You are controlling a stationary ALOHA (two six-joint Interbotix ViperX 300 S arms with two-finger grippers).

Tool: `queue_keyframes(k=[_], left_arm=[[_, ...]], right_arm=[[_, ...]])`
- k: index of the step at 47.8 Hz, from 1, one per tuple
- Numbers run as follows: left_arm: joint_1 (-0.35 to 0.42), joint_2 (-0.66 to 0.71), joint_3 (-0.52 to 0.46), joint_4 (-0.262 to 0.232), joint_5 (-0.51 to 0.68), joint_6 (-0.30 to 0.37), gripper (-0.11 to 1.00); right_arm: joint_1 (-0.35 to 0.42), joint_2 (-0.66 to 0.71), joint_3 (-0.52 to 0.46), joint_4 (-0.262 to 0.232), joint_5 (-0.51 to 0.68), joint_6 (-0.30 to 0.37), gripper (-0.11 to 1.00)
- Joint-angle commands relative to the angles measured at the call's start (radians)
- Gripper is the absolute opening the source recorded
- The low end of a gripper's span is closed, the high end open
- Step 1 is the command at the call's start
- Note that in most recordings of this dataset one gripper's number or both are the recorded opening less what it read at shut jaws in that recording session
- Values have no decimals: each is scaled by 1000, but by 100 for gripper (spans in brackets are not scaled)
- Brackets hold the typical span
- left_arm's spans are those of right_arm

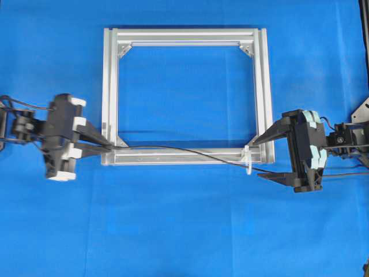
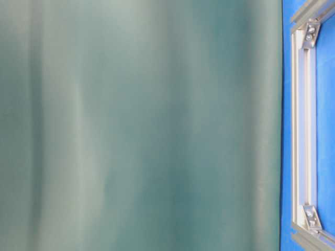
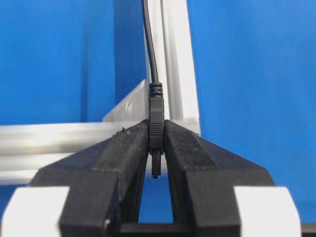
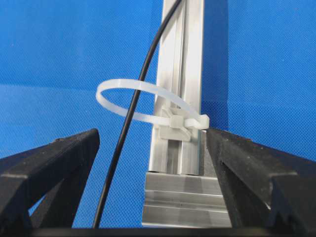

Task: Insert the wire through the string loop located on the right side.
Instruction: 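Open the right gripper and pull the cable leftward with the left gripper, then open the left gripper to release the cable plug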

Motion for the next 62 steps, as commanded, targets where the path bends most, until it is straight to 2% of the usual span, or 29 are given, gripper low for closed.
queue_keyframes(k=[1,9,27,45,48,57,60,62], left_arm=[[-8,-52,31,3,-8,0,8],[-34,-83,71,5,-6,3,8],[-41,-80,64,3,61,2,8],[-41,-87,63,3,66,0,9],[-41,-87,63,3,67,-2,21],[-41,-89,66,3,72,3,78],[-38,-94,64,3,75,3,89],[-38,-97,64,3,75,3,90]], right_arm=[[2,-6,-15,-2,-3,-2,95],[2,-6,-15,-3,-3,-2,95],[0,-6,-15,-3,-3,-3,95],[2,-6,-21,-2,-3,-3,95],[0,-6,-23,-2,-3,-3,95],[2,-8,-29,-2,-3,-2,95],[0,-14,-29,-3,-3,-2,95],[0,-25,-29,-3,-2,-3,95]])
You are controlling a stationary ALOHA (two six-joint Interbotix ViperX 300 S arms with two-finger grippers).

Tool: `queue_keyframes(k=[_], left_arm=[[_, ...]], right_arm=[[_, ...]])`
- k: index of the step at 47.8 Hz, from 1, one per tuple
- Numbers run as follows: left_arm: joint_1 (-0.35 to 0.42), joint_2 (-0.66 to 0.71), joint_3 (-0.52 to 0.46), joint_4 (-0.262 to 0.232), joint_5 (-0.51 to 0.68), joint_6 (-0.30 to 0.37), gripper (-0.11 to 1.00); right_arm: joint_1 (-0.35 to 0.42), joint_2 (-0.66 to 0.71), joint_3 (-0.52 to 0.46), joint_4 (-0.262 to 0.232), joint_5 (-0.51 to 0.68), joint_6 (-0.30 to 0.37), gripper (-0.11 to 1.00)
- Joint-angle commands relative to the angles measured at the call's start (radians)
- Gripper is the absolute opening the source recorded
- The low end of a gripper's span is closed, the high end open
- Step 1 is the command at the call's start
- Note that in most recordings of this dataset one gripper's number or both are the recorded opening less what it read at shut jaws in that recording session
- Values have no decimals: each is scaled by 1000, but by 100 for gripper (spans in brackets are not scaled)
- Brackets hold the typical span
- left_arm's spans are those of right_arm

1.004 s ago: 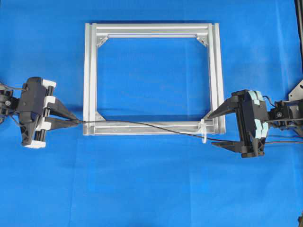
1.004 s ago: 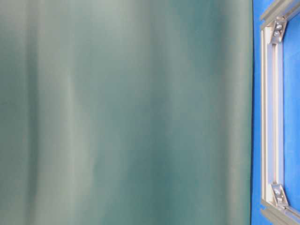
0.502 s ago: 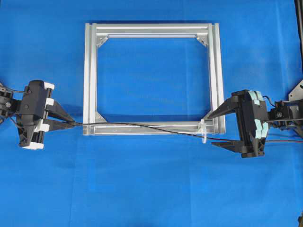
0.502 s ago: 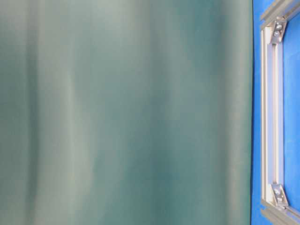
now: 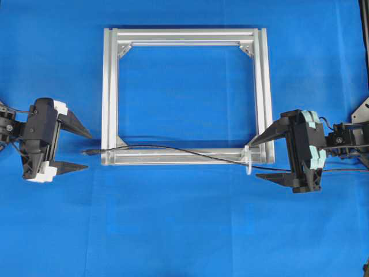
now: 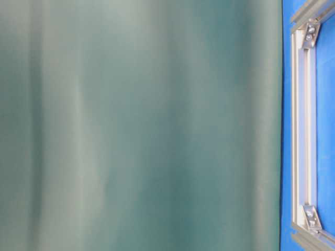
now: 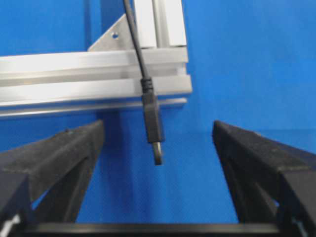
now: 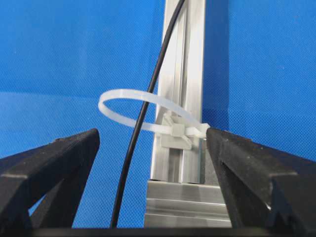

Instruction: Insert the wire through the string loop located on the right side.

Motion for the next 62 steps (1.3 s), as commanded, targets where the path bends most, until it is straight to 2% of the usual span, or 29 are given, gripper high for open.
queue_keyframes(k=[1,4,26,41,62], left_arm=[[0,-18,-12,3,-3,2,88],[0,-37,-15,2,0,2,86],[2,-255,-63,2,84,57,88],[31,-262,-63,3,87,58,88],[34,-264,-63,2,87,58,88]], right_arm=[[2,-29,-17,-3,0,-3,95],[-2,-54,-18,-2,15,-5,95],[-58,-275,-61,-2,199,-69,95],[-61,-273,-63,-2,206,-75,95],[-61,-273,-63,-2,209,-77,95]])
